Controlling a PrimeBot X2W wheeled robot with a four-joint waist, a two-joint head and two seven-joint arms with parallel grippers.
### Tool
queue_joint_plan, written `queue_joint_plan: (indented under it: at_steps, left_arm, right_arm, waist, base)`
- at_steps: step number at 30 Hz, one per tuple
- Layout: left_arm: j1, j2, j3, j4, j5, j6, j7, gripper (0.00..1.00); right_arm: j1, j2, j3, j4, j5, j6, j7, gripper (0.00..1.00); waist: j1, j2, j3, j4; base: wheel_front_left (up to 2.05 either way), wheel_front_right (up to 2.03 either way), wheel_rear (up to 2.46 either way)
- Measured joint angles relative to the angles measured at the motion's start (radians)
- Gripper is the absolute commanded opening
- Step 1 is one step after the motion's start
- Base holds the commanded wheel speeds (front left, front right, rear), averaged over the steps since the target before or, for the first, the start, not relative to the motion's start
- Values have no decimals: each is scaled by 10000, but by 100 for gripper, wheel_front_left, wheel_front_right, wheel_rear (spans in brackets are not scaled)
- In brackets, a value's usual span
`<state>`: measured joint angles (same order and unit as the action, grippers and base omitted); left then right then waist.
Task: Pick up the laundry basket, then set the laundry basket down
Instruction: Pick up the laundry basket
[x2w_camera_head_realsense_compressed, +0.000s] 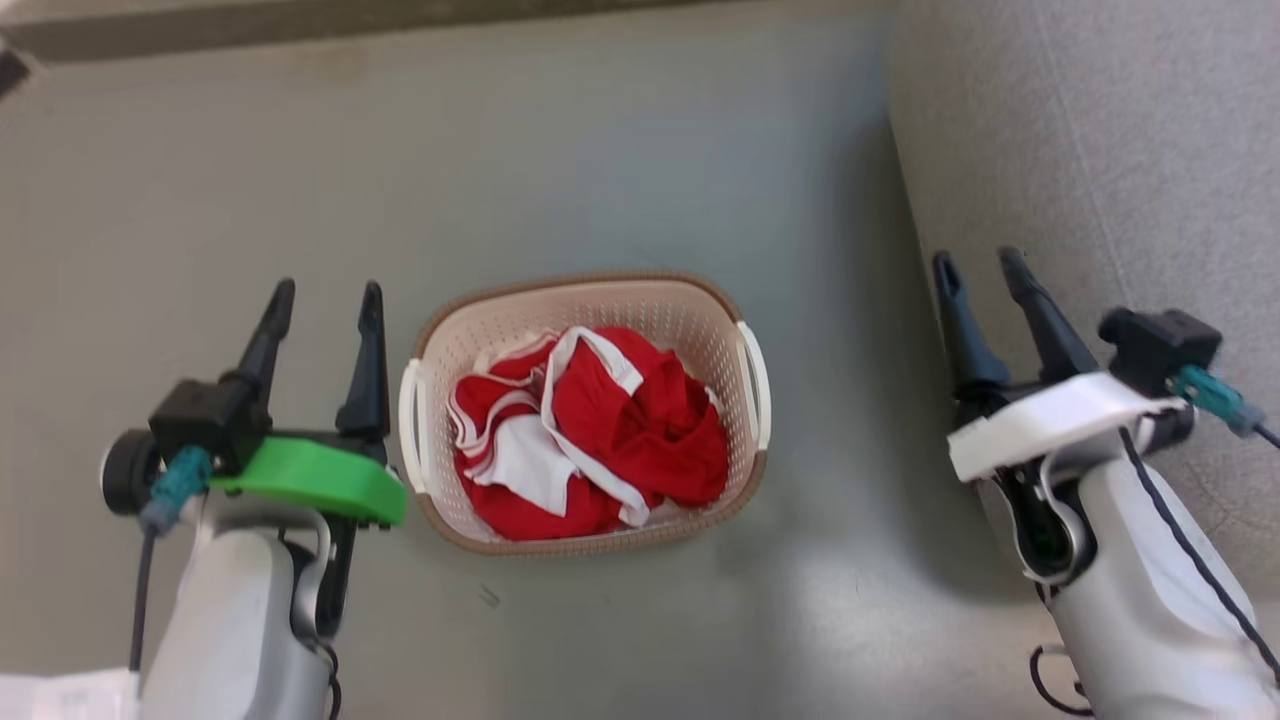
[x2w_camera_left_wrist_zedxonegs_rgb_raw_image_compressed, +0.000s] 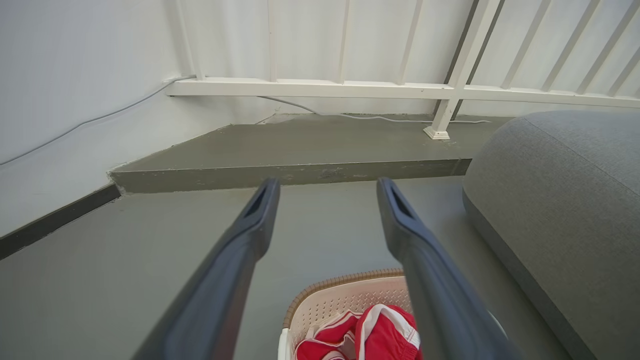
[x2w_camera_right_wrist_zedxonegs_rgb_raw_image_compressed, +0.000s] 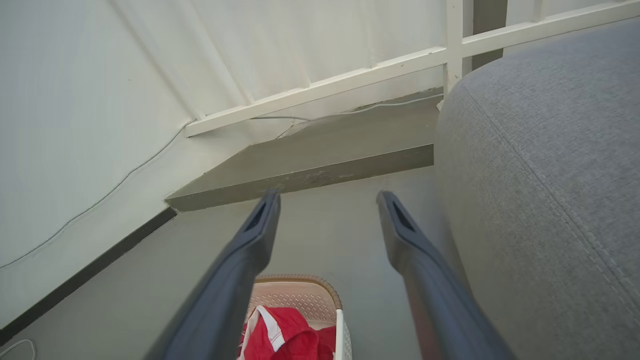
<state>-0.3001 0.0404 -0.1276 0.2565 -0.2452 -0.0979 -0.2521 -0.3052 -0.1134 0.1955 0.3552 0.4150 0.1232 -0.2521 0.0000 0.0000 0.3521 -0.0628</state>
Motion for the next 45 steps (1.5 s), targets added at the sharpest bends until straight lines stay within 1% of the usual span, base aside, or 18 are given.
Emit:
queue_joint_plan:
  at_steps: [9, 21, 29, 34, 42, 45]
  left_arm:
    - [-867, -35, 17, 1526, -54, 10, 2, 100]
    - [-2682, -136, -29, 3273, 111, 19, 2, 100]
    - [-3734, -151, 148, 4351, 119, 190, 2, 100]
    - [-4267, -167, 311, 4915, -17, 194, 4, 100]
    - [-4949, -182, 134, 5854, -27, 182, 48, 100]
    - [-5195, -190, -19, 6157, -27, 98, 50, 100]
  right_arm:
    - [-1173, 13, 424, 1089, 184, 0, -2, 100]
    - [-2631, -69, 997, 2470, 372, 0, -25, 100]
    - [-3579, 33, 1526, 3195, 763, 0, -23, 100]
    - [-3988, 165, 1827, 3783, 963, 0, 79, 100]
    - [-4634, 211, 2424, 4487, 1402, 2, 330, 100]
    - [-4888, 226, 2669, 4650, 1505, 2, 366, 100]
  waist:
    - [0, 0, 1074, -75]
    - [1, 0, 2558, 10]
    - [2, 0, 3562, 108]
    - [1, 0, 4157, 169]
    - [1, 0, 4973, 285]
    - [1, 0, 5233, 331]
  base:
    - [0, 0, 0]
    - [0, 0, 0]
    - [0, 0, 0]
    - [0, 0, 0]
    - [0, 0, 0]
    - [0, 0, 0]
